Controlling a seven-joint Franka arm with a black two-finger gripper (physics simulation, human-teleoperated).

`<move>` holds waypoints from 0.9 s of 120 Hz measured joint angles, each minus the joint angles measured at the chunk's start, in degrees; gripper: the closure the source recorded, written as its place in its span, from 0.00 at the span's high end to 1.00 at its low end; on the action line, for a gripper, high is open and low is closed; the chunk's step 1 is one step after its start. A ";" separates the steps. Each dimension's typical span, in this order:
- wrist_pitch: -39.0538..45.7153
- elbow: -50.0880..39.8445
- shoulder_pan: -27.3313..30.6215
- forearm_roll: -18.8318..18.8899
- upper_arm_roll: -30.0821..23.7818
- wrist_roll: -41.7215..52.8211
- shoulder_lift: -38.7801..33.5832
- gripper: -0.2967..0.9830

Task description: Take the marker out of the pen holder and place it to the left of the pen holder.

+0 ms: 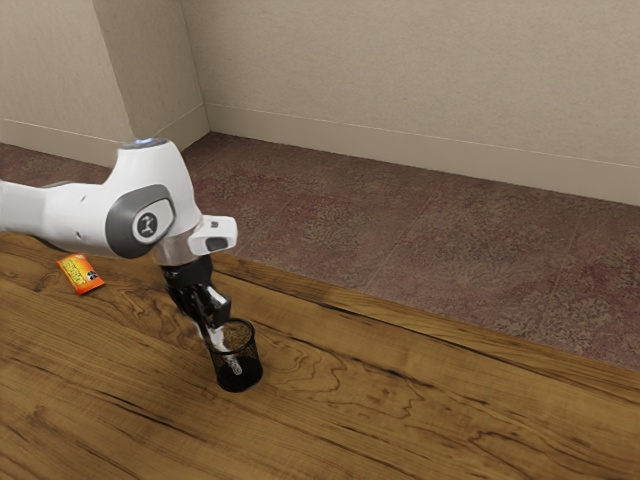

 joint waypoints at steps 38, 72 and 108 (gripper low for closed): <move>-0.37 0.09 -1.36 1.17 -0.45 -0.51 -7.41 0.17; -4.20 3.33 6.31 3.50 0.09 0.62 -16.45 0.15; -2.02 20.67 19.95 -17.79 -0.47 16.43 8.50 0.15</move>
